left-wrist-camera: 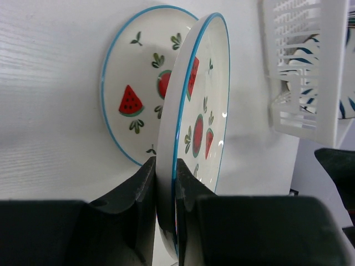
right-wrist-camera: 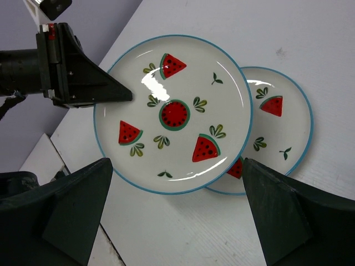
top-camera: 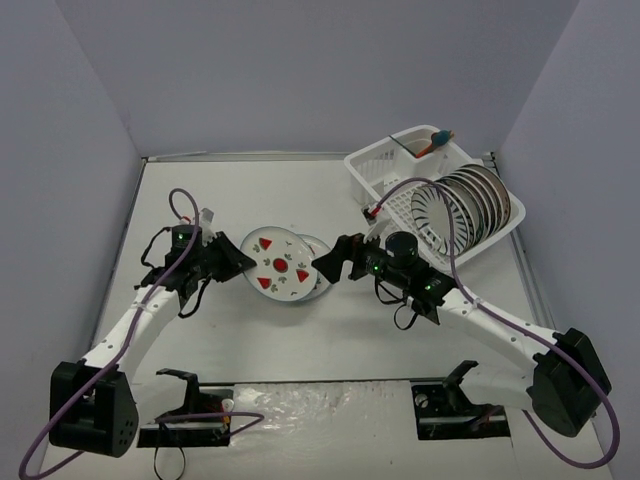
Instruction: Load the plates into the dish rack
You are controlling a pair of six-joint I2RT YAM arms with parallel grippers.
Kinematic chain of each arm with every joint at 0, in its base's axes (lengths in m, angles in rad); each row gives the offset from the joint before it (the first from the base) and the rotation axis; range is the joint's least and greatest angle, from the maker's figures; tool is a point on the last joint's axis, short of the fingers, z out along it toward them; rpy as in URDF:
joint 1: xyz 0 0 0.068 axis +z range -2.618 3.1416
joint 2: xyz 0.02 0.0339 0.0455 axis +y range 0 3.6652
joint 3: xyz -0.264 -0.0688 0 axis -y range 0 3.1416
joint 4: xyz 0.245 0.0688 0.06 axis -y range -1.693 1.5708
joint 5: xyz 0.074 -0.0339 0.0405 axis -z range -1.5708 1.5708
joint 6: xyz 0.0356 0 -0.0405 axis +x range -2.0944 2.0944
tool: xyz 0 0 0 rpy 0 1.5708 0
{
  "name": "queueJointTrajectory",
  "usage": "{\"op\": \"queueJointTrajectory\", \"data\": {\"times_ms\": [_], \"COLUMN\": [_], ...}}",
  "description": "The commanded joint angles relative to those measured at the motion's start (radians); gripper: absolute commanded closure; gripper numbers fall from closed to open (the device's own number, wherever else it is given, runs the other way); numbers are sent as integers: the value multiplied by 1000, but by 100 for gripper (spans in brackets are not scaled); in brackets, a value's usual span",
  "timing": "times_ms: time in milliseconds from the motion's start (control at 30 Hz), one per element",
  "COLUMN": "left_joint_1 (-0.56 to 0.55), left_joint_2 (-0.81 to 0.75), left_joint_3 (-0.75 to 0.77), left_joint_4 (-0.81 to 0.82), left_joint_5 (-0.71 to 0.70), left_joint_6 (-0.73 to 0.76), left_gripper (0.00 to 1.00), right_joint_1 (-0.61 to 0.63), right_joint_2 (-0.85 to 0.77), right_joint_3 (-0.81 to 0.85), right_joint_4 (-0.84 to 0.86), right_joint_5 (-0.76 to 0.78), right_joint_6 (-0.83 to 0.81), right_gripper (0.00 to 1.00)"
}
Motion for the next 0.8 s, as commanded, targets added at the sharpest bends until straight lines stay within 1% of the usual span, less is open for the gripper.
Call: {"op": "queueJointTrajectory", "data": {"times_ms": [0,100,233,533,700,767], "left_joint_1": [5,4,3,2,0,-1], "left_joint_2": [-85,-105,-120,-144,-140,-137], "left_joint_3": [129,129,132,128,111,108], "left_joint_4": [132,176,236,358,408,430], "left_joint_5": [153,186,232,306,337,346], "left_joint_6": [-62,-83,-97,-125,-139,-143], "left_gripper": [100,100,100,100,100,100], "right_joint_1": [-51,-105,-137,-163,-166,-166], "right_joint_2": [-19,8,49,153,196,208], "right_joint_3": [67,69,82,103,106,103], "right_joint_4": [20,32,55,177,248,289], "right_joint_5": [-56,-121,-177,-337,-384,-416], "right_joint_6": [6,27,35,78,93,112], "right_gripper": [0,0,0,0,4,8]}}
